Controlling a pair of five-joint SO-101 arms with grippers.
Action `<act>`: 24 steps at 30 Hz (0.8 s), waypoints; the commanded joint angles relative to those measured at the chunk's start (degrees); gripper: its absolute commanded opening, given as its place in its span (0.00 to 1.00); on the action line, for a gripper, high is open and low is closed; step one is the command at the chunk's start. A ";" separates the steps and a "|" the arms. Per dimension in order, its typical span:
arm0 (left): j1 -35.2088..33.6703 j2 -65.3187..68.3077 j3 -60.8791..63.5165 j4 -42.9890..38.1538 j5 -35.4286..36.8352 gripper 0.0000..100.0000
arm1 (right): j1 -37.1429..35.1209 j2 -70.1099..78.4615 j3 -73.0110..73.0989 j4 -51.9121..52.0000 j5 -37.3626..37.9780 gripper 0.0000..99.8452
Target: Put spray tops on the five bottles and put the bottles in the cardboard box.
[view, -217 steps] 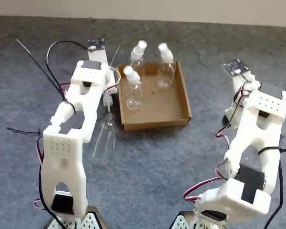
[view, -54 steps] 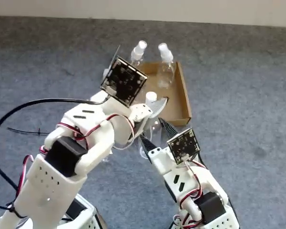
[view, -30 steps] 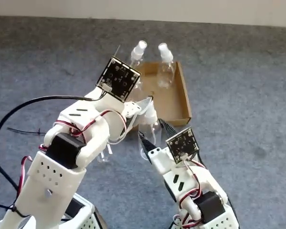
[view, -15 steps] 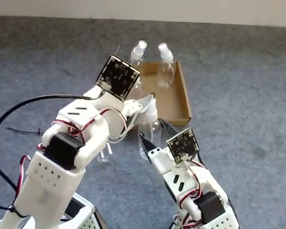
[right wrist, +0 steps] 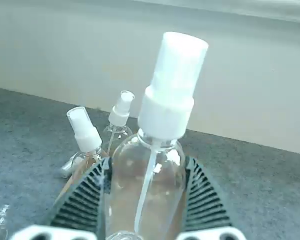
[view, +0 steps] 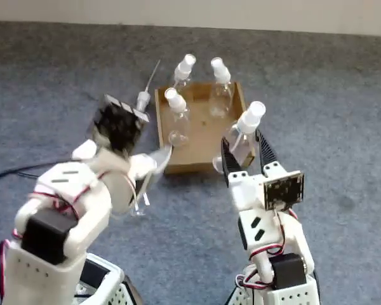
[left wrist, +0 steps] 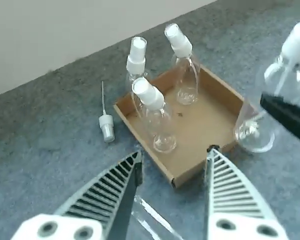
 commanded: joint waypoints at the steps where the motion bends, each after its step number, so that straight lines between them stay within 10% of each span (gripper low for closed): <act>1: -0.92 -8.22 14.46 -8.62 -4.13 0.20 | 1.10 10.15 -9.98 -4.26 -0.35 0.00; 11: 0.40 -15.69 30.46 -19.43 1.85 0.30 | -4.18 42.77 -36.18 -4.26 -0.62 0.00; 24: 3.47 -16.22 31.69 -19.78 2.11 0.31 | -20.79 45.32 -39.87 10.51 -0.88 0.01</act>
